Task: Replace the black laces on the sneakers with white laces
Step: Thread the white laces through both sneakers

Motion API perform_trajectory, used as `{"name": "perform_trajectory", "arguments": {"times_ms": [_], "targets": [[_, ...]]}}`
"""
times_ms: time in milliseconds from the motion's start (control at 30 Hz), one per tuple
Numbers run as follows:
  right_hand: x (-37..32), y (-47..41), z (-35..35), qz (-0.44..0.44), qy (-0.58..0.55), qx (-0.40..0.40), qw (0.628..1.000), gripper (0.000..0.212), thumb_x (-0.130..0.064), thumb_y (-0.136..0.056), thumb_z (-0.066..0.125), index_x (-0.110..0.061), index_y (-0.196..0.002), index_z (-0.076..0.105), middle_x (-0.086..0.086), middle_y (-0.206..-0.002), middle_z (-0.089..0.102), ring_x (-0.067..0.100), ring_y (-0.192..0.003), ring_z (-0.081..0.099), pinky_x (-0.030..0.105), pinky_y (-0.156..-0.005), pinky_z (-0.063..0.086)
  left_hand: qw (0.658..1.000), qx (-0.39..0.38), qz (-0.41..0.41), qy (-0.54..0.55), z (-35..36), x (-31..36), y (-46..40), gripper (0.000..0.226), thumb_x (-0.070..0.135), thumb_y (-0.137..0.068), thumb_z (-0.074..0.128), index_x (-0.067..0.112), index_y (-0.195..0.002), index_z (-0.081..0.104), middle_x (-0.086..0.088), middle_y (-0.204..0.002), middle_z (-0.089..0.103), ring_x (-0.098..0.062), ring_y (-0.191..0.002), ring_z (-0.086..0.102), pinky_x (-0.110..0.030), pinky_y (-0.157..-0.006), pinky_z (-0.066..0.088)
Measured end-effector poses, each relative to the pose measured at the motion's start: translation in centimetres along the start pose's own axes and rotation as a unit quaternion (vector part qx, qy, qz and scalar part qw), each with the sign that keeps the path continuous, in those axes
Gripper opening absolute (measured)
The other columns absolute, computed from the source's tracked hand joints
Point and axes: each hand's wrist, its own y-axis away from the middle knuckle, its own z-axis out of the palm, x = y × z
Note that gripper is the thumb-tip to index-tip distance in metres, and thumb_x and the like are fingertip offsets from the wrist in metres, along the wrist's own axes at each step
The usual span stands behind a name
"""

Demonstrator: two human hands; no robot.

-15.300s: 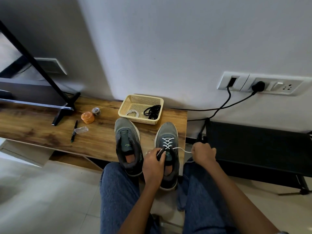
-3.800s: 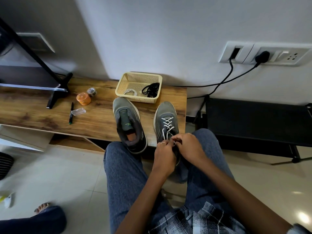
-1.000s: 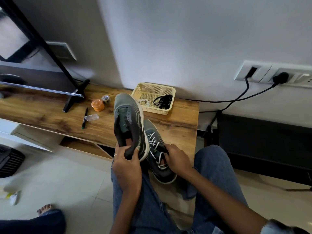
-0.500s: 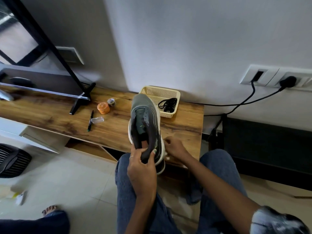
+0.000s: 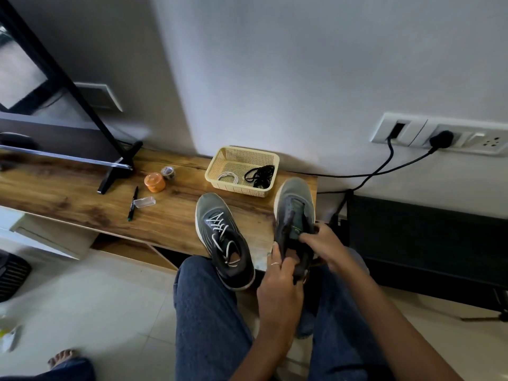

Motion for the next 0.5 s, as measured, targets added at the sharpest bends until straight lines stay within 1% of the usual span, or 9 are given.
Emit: {"name": "perform_trajectory", "arguments": {"times_ms": [133, 200, 233, 267, 333, 367, 400, 433, 500], "targets": [[2.3, -0.8, 1.2, -0.021, 0.080, 0.035, 0.996, 0.029, -0.009, -0.093, 0.044, -0.004, -0.120, 0.055, 0.014, -0.110, 0.062, 0.026, -0.098, 0.058, 0.028, -0.075, 0.043, 0.999, -0.041, 0.002, -0.019, 1.6, -0.8, 0.3, 0.026, 0.029, -0.086, 0.064, 0.019, -0.109, 0.058, -0.013, -0.150, 0.037, -0.032, -0.121, 0.054, -0.041, -0.076, 0.054], [3.2, -1.2, 1.7, -0.032, 0.089, 0.043, 0.995, 0.033, -0.006, -0.095, 0.041, -0.002, -0.126, 0.051, 0.018, -0.118, 0.060, 0.029, -0.104, 0.056, 0.025, -0.075, 0.038, 0.998, -0.066, -0.005, -0.013, 1.2, -1.0, 0.4, 0.039, 0.054, -0.089, 0.053, 0.025, -0.116, 0.055, -0.008, -0.147, 0.042, -0.024, -0.121, 0.054, -0.035, -0.084, 0.051], [3.4, -1.2, 1.9, -0.037, 0.090, 0.045, 0.994, 0.037, -0.005, -0.095, 0.040, -0.002, -0.131, 0.048, 0.018, -0.122, 0.058, 0.029, -0.108, 0.055, 0.024, -0.075, 0.036, 0.998, -0.065, -0.010, 0.001, 0.7, -1.1, 0.4, 0.048, 0.065, -0.088, 0.045, 0.029, -0.119, 0.053, -0.004, -0.140, 0.049, -0.019, -0.118, 0.055, -0.031, -0.086, 0.050], [3.6, -1.2, 2.1, -0.041, 0.090, 0.047, 0.994, 0.040, -0.005, -0.095, 0.039, -0.003, -0.135, 0.045, 0.018, -0.125, 0.057, 0.030, -0.111, 0.054, 0.023, -0.075, 0.034, 0.999, -0.043, -0.008, 0.016, 0.2, -1.3, 0.5, 0.052, 0.069, -0.087, 0.039, 0.030, -0.119, 0.053, 0.002, -0.127, 0.058, -0.015, -0.112, 0.058, -0.028, -0.084, 0.049], [3.9, -1.3, 2.5, -0.048, 0.085, 0.051, 0.994, 0.044, -0.003, -0.095, 0.039, -0.004, -0.139, 0.041, 0.017, -0.128, 0.055, 0.030, -0.114, 0.053, 0.023, -0.077, 0.035, 0.999, 0.043, 0.020, 0.009, -0.8, -2.0, 0.4, 0.041, 0.060, -0.089, 0.044, 0.029, -0.112, 0.057, 0.009, -0.102, 0.064, -0.011, -0.099, 0.057, -0.030, -0.080, 0.049], [4.2, -1.5, 2.7, -0.055, 0.080, 0.054, 0.994, 0.044, -0.002, -0.094, 0.040, -0.004, -0.138, 0.041, 0.018, -0.129, 0.055, 0.030, -0.114, 0.053, 0.025, -0.079, 0.038, 0.994, 0.096, 0.037, -0.018, -1.0, -2.7, 0.2, 0.033, 0.053, -0.089, 0.048, 0.028, -0.109, 0.058, 0.008, -0.102, 0.062, -0.011, -0.101, 0.053, -0.031, -0.083, 0.046], [4.3, -1.6, 2.9, -0.061, 0.074, 0.058, 0.994, 0.045, -0.001, -0.093, 0.040, -0.004, -0.137, 0.042, 0.018, -0.129, 0.055, 0.031, -0.115, 0.053, 0.027, -0.082, 0.041, 0.989, 0.140, 0.031, -0.042, -1.1, -3.3, -0.1, 0.030, 0.047, -0.087, 0.052, 0.028, -0.110, 0.058, 0.006, -0.111, 0.060, -0.013, -0.110, 0.047, -0.034, -0.090, 0.040], [4.5, -1.7, 3.1, -0.064, 0.070, 0.063, 0.993, 0.044, -0.001, -0.092, 0.041, -0.003, -0.137, 0.043, 0.019, -0.130, 0.055, 0.032, -0.116, 0.053, 0.029, -0.086, 0.041, 0.984, 0.167, -0.008, -0.060, -1.1, -3.9, -0.5, 0.035, 0.043, -0.084, 0.057, 0.027, -0.116, 0.055, 0.002, -0.125, 0.053, -0.016, -0.120, 0.041, -0.039, -0.097, 0.035], [4.4, -1.9, 3.3, -0.064, 0.071, 0.067, 0.993, 0.044, -0.002, -0.092, 0.042, -0.004, -0.136, 0.044, 0.019, -0.130, 0.055, 0.033, -0.116, 0.052, 0.030, -0.089, 0.041, 0.975, 0.174, -0.130, -0.053, -1.3, -4.9, -1.4, 0.064, 0.040, -0.080, 0.069, 0.023, -0.135, 0.043, -0.007, -0.149, 0.030, -0.027, -0.137, 0.025, -0.052, -0.106, 0.026]]}}
